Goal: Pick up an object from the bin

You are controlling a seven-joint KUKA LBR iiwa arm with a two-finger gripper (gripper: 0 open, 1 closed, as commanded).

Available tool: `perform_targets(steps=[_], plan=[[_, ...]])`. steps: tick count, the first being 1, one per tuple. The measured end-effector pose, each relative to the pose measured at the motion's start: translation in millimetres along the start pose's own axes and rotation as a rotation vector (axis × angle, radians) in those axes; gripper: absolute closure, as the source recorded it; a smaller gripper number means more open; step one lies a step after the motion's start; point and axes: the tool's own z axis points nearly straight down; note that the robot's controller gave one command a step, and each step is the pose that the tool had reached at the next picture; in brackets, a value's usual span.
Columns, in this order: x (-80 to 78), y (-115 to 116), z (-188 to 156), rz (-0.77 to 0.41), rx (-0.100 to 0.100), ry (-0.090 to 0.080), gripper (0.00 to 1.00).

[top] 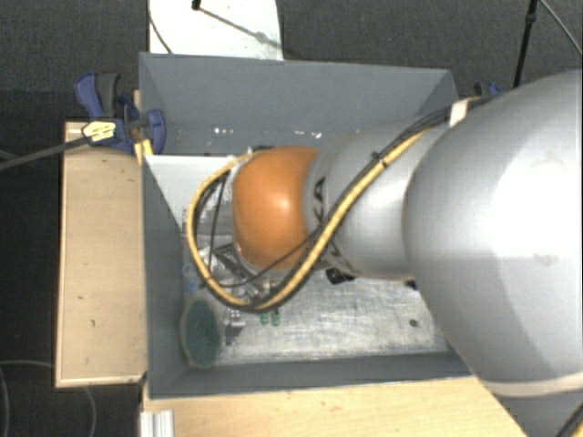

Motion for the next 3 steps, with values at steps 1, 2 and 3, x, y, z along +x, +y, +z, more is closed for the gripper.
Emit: perform_targets(steps=[1, 2, 3], plan=[[18.7, 25, 25, -0.207, -0.001, -0.013, 0.00], [16.6, 26, 23, -0.203, -0.004, -0.019, 1.00], [11.8, 17, -165, -0.164, -0.003, -0.007, 1.00]])
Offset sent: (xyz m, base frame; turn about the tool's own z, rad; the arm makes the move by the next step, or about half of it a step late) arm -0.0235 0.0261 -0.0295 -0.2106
